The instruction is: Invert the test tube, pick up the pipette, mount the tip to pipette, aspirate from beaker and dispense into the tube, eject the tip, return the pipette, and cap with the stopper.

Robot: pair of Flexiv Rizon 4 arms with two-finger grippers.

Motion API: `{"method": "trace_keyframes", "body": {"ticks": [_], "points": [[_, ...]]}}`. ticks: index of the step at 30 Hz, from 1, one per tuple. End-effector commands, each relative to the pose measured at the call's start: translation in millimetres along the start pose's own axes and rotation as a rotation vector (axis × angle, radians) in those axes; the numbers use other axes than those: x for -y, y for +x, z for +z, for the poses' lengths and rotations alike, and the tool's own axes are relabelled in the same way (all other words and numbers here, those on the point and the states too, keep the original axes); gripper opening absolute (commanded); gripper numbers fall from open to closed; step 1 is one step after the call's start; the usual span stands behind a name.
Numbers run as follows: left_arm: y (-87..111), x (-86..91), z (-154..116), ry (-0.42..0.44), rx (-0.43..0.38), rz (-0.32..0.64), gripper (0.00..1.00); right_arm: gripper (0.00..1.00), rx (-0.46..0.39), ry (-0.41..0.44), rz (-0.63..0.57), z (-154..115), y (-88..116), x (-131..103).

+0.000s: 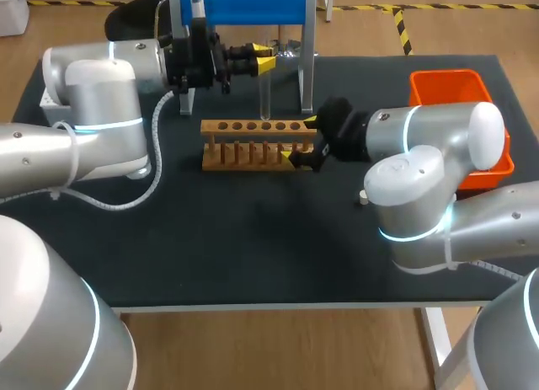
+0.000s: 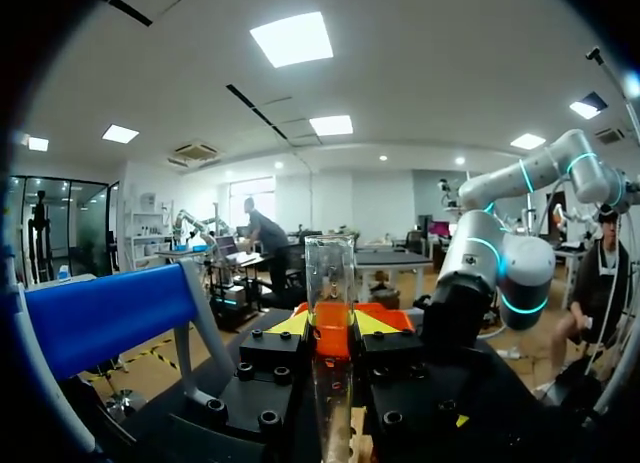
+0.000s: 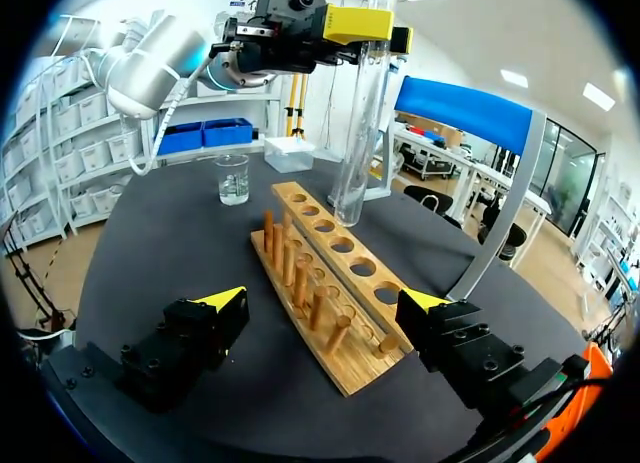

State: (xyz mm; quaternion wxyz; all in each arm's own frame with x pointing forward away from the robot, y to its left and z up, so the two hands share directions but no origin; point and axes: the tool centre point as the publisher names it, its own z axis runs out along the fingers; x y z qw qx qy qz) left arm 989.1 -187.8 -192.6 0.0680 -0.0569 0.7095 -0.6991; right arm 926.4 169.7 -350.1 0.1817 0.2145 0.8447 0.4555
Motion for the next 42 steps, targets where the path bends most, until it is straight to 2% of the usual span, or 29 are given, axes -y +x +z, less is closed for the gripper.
{"method": "trace_keyframes", "body": {"ticks": [1,42], "points": [[0.6,-3.6,2.8,0.001,0.014,0.0,0.0,1.0,-0.002,0.007,0.0,-1.4,-0.2,-1.7],[-6.0,-24.9,4.3,-0.01,0.033,-0.016,0.0,1.0,-0.002,0.007,0.0,-1.4,-0.2,-1.7]]}}
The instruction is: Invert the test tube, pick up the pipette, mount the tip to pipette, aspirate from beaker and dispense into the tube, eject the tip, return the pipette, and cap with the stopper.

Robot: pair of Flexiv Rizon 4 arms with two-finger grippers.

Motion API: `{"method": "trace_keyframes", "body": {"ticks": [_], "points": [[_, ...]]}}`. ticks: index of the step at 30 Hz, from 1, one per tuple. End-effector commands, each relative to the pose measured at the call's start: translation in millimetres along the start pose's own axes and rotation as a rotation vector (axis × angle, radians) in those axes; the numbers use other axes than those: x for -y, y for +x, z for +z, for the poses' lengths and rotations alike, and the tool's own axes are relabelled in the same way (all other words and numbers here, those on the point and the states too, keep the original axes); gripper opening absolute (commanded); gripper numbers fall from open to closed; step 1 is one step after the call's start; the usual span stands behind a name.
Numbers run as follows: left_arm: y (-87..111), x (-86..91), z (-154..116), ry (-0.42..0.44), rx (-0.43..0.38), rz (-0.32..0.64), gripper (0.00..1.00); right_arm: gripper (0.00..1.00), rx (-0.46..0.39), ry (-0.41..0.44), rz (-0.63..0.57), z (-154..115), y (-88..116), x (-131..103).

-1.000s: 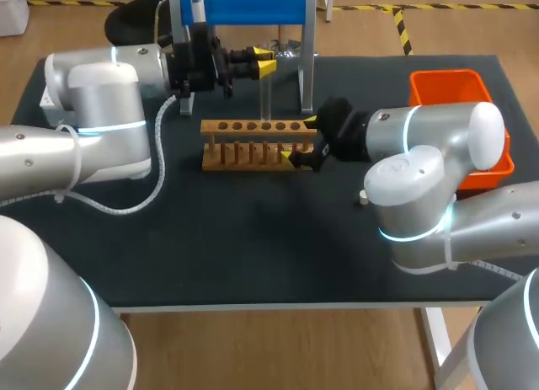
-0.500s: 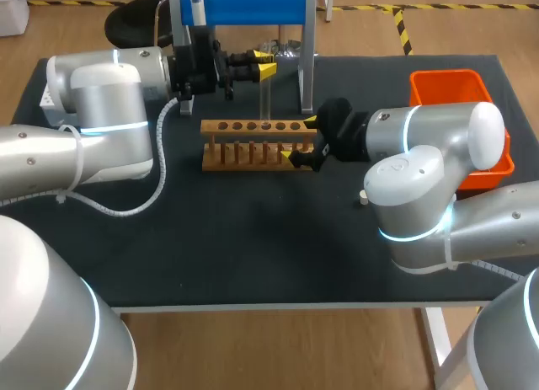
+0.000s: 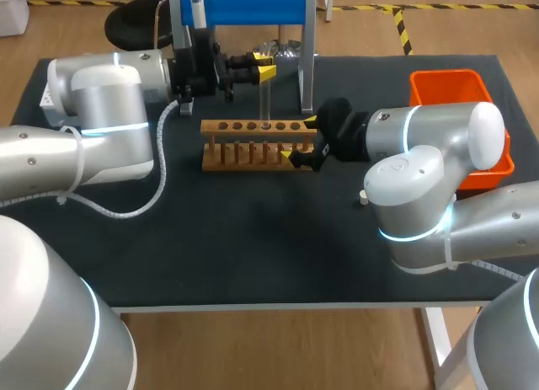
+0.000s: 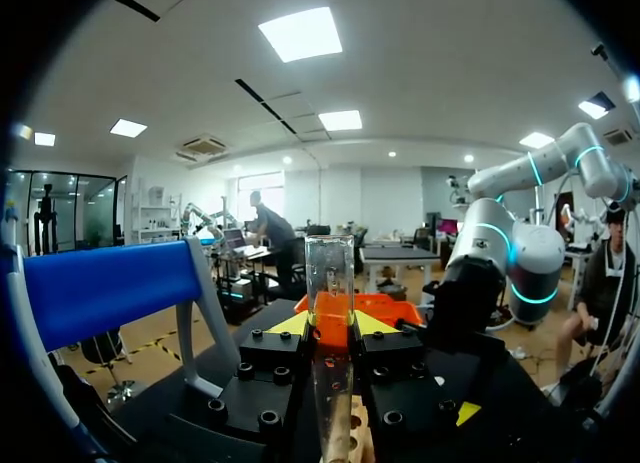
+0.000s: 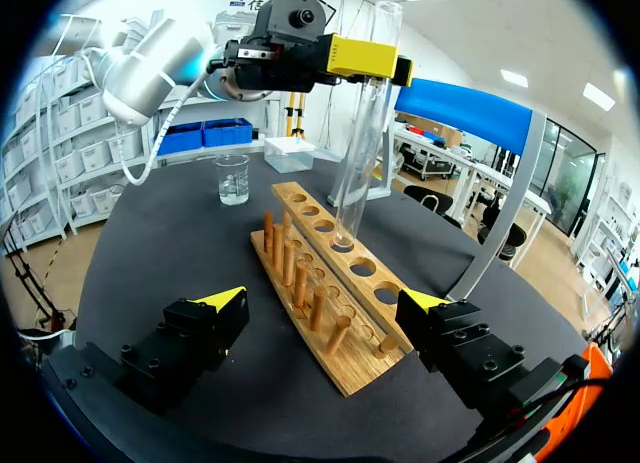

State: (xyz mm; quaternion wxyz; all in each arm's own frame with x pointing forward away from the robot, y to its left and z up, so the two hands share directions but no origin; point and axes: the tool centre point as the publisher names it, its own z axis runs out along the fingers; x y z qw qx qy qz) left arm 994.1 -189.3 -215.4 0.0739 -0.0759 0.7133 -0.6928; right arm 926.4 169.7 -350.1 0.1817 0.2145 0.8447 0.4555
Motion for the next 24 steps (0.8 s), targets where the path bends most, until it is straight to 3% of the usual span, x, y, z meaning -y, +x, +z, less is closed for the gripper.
{"method": "trace_keyframes", "body": {"ticks": [1,24], "points": [[-1.7,-2.1,2.1,0.007,-0.002,0.001,0.0,1.0,-0.002,0.007,0.0,-1.4,-0.2,-1.7],[-1.4,-8.3,4.2,-0.007,0.003,0.006,0.0,1.0,-0.002,0.007,0.0,-1.4,-0.2,-1.7]]}}
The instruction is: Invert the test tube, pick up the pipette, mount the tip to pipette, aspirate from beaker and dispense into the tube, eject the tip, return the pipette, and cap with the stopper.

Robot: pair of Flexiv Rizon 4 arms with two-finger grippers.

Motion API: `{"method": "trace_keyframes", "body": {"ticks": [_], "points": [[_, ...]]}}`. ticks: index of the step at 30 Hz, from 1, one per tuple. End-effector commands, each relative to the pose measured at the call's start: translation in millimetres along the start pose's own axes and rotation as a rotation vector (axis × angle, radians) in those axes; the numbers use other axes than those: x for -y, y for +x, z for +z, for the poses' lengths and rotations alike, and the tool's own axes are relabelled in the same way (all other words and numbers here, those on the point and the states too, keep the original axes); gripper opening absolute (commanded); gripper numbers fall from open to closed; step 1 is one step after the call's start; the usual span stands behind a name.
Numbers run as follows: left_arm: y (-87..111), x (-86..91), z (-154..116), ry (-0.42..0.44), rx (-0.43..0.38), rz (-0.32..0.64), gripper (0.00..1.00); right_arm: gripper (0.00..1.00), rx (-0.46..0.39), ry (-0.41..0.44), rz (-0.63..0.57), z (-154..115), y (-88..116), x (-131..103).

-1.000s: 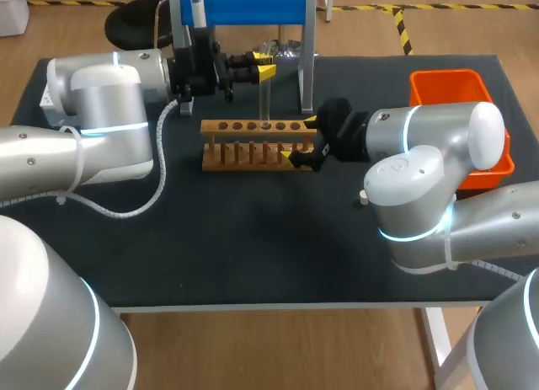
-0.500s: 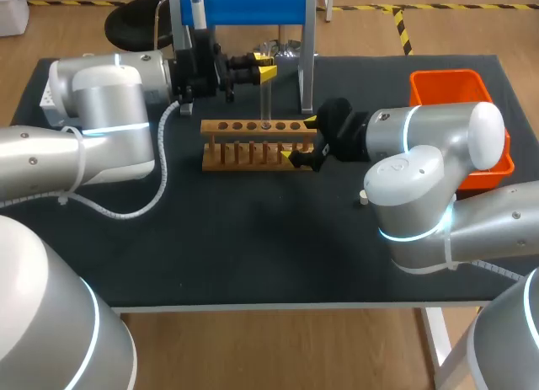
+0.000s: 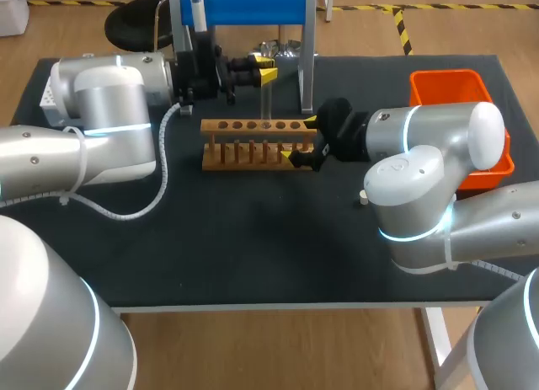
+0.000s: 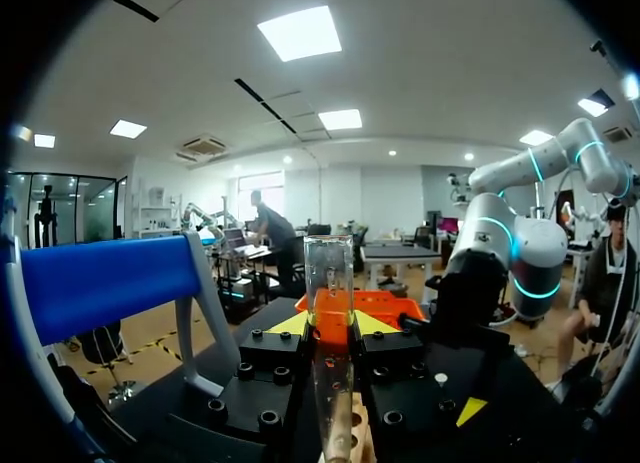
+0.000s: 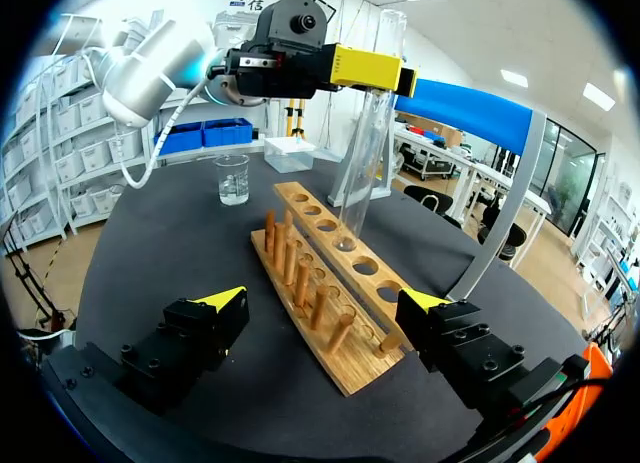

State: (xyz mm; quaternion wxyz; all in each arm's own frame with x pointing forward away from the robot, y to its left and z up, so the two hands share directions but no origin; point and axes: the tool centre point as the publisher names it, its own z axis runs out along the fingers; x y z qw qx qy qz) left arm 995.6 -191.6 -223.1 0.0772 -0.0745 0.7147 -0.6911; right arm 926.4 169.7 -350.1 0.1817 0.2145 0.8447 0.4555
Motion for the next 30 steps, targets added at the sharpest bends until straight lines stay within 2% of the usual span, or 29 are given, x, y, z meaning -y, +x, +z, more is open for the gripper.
{"method": "trace_keyframes", "body": {"ticks": [1,14,21,30], "points": [[-0.3,-1.0,1.7,-0.005,0.001,-0.003,0.0,1.0,-0.002,0.007,0.0,-1.4,-0.2,-1.7],[1.4,-6.7,1.9,-0.001,0.008,-0.005,0.0,1.0,-0.002,0.007,0.0,-1.4,-0.2,-1.7],[3.2,-7.0,0.2,-0.065,0.006,-0.003,0.0,1.0,-0.002,0.007,0.0,-1.4,-0.2,-1.7],[3.4,-11.4,-0.3,-0.098,0.011,-0.01,0.0,1.0,-0.002,0.007,0.0,-1.4,-0.2,-1.7]]}}
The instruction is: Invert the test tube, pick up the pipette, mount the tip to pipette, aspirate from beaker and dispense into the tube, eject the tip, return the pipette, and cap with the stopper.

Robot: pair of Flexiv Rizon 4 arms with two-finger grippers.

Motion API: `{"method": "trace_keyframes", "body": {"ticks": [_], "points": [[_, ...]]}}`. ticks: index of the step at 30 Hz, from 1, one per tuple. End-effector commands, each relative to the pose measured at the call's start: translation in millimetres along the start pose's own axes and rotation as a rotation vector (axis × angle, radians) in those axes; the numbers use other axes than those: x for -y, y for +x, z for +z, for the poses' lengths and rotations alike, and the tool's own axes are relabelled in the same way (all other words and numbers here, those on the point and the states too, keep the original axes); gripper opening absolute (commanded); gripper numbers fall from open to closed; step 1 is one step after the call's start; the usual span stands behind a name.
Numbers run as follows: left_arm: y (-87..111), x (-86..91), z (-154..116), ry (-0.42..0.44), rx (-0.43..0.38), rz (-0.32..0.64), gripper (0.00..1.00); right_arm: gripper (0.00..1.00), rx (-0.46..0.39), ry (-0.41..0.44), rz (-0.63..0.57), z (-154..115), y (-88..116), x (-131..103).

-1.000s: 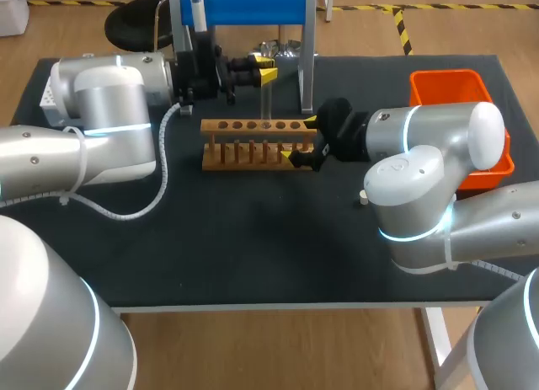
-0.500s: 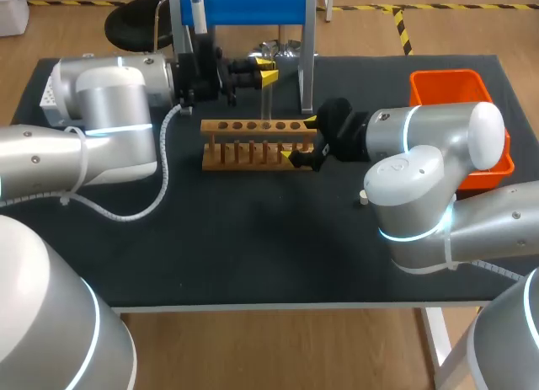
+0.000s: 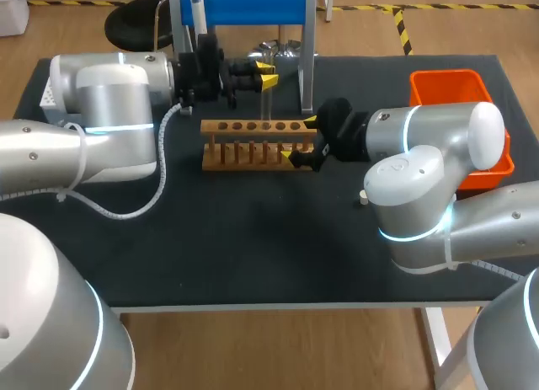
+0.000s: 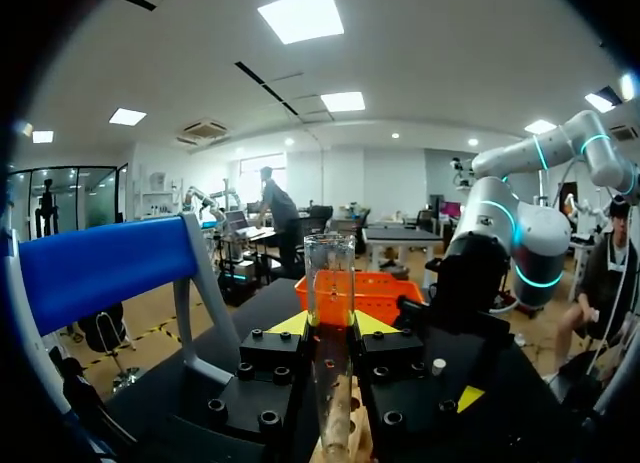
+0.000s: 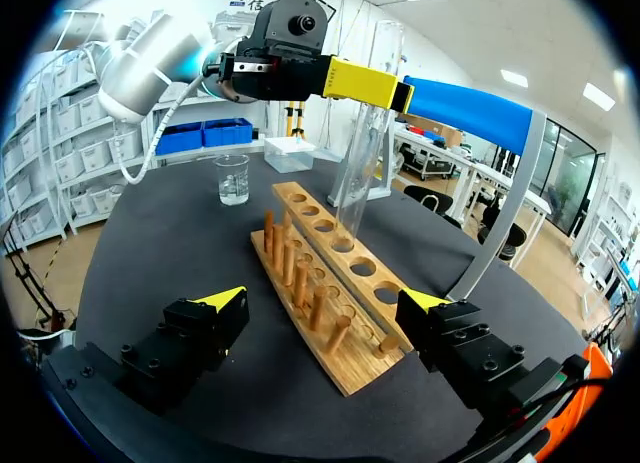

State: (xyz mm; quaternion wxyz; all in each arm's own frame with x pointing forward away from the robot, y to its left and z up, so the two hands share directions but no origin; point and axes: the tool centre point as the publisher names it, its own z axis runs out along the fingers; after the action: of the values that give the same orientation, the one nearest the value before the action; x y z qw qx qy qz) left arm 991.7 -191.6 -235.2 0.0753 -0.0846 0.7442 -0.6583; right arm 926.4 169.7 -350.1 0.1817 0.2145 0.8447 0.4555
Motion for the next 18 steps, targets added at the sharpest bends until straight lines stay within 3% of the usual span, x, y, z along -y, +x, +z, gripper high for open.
{"method": "trace_keyframes", "body": {"ticks": [1,18], "points": [[-0.6,0.3,0.0,-0.007,-0.002,-0.002,0.0,1.0,-0.002,0.007,0.0,-1.4,-0.2,-1.7],[-1.7,-10.3,-1.2,0.005,0.005,-0.012,0.0,1.0,-0.002,0.007,0.0,-1.4,-0.2,-1.7]]}}
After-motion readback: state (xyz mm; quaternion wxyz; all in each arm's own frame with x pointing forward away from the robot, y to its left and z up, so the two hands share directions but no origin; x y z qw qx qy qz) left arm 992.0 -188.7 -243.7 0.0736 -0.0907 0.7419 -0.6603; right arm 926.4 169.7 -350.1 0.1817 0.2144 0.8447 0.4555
